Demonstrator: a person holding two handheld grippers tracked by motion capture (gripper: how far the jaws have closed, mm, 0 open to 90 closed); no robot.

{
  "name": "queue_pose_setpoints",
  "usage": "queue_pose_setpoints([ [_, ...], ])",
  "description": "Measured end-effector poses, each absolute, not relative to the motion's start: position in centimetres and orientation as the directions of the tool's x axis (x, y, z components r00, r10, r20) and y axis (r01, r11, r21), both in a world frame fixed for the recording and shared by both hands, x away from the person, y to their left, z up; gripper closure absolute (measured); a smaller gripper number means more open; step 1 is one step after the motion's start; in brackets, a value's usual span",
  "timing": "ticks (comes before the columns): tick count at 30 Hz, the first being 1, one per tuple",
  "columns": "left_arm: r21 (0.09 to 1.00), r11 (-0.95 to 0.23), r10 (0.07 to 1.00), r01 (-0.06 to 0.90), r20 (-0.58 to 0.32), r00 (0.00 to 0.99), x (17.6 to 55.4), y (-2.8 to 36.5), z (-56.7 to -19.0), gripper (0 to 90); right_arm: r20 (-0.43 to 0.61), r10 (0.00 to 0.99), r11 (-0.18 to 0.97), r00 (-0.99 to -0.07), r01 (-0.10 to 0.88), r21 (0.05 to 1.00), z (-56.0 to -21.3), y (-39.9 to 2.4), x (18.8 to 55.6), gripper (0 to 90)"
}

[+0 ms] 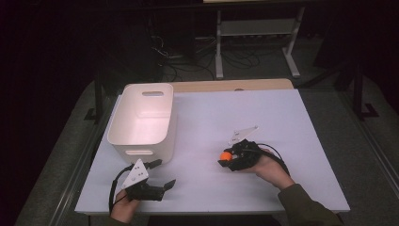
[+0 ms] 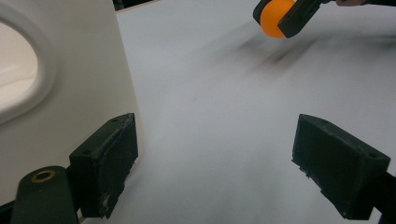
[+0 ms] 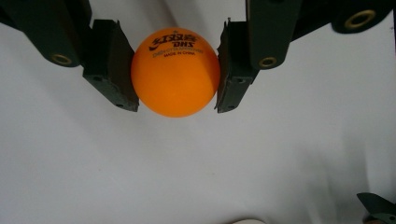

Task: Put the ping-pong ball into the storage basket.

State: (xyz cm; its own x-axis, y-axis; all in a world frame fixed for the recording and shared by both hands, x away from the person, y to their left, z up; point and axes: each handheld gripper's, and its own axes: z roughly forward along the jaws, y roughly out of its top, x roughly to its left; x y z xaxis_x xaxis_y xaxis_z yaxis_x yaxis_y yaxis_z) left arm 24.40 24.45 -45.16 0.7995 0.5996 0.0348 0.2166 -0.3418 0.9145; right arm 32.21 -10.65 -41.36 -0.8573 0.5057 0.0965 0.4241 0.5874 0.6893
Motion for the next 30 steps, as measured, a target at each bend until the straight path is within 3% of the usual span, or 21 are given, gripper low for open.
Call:
queue_pose_setpoints([
  [30,0.914,-0.344,0.598,0.215,0.037,0.8,24.4,24.4,-45.2,14.1,0.097,0.478,0.599,-0.873,0.404,0.691,-41.4,-8.6,33.0,49.5],
])
